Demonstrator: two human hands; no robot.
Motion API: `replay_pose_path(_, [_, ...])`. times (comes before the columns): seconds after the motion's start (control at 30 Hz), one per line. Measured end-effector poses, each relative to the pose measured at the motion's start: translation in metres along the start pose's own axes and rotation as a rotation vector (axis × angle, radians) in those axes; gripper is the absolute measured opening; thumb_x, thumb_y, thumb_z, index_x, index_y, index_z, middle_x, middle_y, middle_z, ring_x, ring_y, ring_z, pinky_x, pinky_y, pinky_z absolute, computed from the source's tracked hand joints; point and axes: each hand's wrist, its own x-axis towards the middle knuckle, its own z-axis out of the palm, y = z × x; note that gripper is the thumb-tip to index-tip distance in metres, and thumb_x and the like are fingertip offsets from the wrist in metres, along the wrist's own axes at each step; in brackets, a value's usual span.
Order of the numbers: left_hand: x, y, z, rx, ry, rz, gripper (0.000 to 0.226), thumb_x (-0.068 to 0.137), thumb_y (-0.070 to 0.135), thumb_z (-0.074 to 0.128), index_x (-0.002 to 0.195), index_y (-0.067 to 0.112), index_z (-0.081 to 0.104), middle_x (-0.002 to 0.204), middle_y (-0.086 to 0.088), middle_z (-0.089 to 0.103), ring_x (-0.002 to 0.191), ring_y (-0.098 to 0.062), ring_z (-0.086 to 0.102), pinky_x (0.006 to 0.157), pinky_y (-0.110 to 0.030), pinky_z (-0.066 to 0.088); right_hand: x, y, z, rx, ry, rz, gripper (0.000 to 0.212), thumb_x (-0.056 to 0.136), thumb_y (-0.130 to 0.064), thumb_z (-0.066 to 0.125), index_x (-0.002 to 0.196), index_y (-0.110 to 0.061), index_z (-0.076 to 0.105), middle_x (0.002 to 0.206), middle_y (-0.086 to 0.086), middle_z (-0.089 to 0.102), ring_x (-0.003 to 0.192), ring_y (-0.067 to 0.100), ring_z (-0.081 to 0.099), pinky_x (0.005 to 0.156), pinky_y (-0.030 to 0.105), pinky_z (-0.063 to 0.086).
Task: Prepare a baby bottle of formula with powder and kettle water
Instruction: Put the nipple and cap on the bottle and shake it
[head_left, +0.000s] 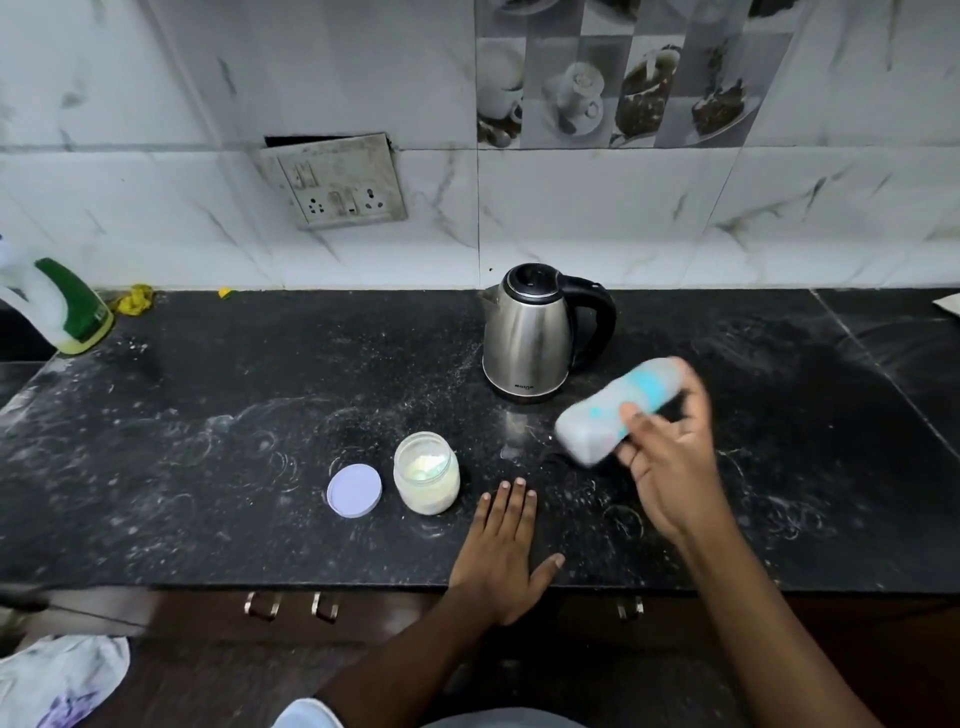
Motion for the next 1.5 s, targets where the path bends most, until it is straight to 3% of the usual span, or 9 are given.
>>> replay_pose_path(0.07, [-0.001, -0.001, 0.0, 0.012, 0.003, -0.001, 0.108, 0.091, 0.081, -0.013, 0.171, 0.008, -0.008, 0.18, -0.012, -0.016, 0.164, -0.027, -0.025, 0.13, -0.048, -0.017, -0.007, -0.001, 0.003, -0.112, -0.173, 0.057, 0.089, 0.074, -0.009, 0.081, 0.15, -0.032, 0.042, 0.111, 0.015, 0.076, 0.1, 0.026, 0.073, 0.086, 0.044, 0.062])
replay_pose_path(0.43, [-0.002, 0.0, -0.002, 0.036, -0.012, 0.005, 0.093, 0.107, 0.072, 0.013, 0.171, 0.008, -0.008, 0.18, -0.012, -0.018, 0.166, -0.028, -0.021, 0.134, -0.049, -0.014, 0.005, -0.01, -0.003, 0.034, 0.053, -0.061, 0.079, 0.089, 0.003, 0.067, 0.153, -0.028, 0.035, 0.116, 0.005, 0.075, 0.117, 0.027, 0.07, 0.084, 0.041, 0.062])
replay_pose_path(0.53, [-0.002, 0.0, -0.004, 0.048, -0.015, 0.004, 0.093, 0.107, 0.072, 0.014, 0.171, 0.007, -0.007, 0.18, -0.014, -0.015, 0.166, -0.029, -0.02, 0.134, -0.049, -0.014, -0.006, -0.008, 0.005, -0.101, -0.147, 0.026, 0.08, 0.085, 0.008, 0.066, 0.152, -0.025, 0.038, 0.103, 0.009, 0.078, 0.095, 0.019, 0.076, 0.074, 0.032, 0.062])
replay_pose_path(0.67, [-0.002, 0.0, -0.002, 0.049, -0.027, -0.004, 0.093, 0.107, 0.072, 0.013, 0.171, 0.009, -0.009, 0.18, -0.012, -0.018, 0.166, -0.028, -0.021, 0.134, -0.048, -0.015, -0.008, 0.004, 0.003, 0.002, 0.086, -0.047, 0.077, 0.092, 0.004, 0.066, 0.154, -0.029, 0.034, 0.119, 0.011, 0.073, 0.116, 0.029, 0.069, 0.087, 0.044, 0.059])
replay_pose_path(0.8, [-0.001, -0.001, -0.002, 0.048, -0.012, 0.003, 0.094, 0.106, 0.073, 0.013, 0.172, 0.008, -0.006, 0.181, -0.014, -0.013, 0.167, -0.028, -0.019, 0.135, -0.05, -0.012, -0.02, 0.012, 0.004, -0.132, -0.118, 0.057, 0.089, 0.076, -0.003, 0.075, 0.152, -0.031, 0.039, 0.108, 0.015, 0.077, 0.098, 0.025, 0.073, 0.081, 0.037, 0.061])
replay_pose_path(1.13, [0.0, -0.001, 0.0, 0.038, -0.008, 0.008, 0.093, 0.107, 0.072, 0.014, 0.171, 0.008, -0.007, 0.18, -0.013, -0.016, 0.166, -0.028, -0.021, 0.134, -0.048, -0.015, -0.008, 0.011, 0.003, 0.003, 0.139, -0.03, 0.081, 0.09, 0.004, 0.068, 0.155, -0.028, 0.031, 0.118, 0.006, 0.073, 0.114, 0.026, 0.07, 0.089, 0.048, 0.061])
replay_pose_path(1.23, [0.0, -0.002, 0.001, 0.063, 0.004, 0.009, 0.094, 0.105, 0.072, 0.012, 0.172, 0.006, -0.001, 0.181, -0.016, -0.006, 0.168, -0.03, -0.014, 0.134, -0.049, -0.014, -0.019, 0.016, 0.008, -0.14, -0.101, 0.031, 0.09, 0.078, 0.002, 0.075, 0.153, -0.028, 0.037, 0.114, 0.011, 0.076, 0.103, 0.023, 0.073, 0.086, 0.043, 0.062])
replay_pose_path(1.37, [0.0, -0.001, 0.002, 0.029, 0.004, 0.003, 0.093, 0.107, 0.072, 0.013, 0.171, 0.009, -0.009, 0.18, -0.012, -0.018, 0.165, -0.027, -0.023, 0.134, -0.048, -0.015, -0.01, 0.012, -0.001, 0.039, 0.128, -0.055, 0.085, 0.09, 0.004, 0.068, 0.156, -0.032, 0.029, 0.128, 0.014, 0.069, 0.12, 0.028, 0.068, 0.092, 0.049, 0.059])
replay_pose_path(1.5, [-0.001, -0.002, 0.001, 0.031, 0.01, 0.009, 0.094, 0.106, 0.073, 0.014, 0.172, 0.007, -0.004, 0.181, -0.014, -0.013, 0.166, -0.028, -0.02, 0.134, -0.049, -0.013, -0.014, 0.008, -0.002, -0.183, -0.139, 0.03, 0.09, 0.076, 0.002, 0.075, 0.152, -0.028, 0.038, 0.112, 0.014, 0.076, 0.102, 0.025, 0.073, 0.086, 0.043, 0.062])
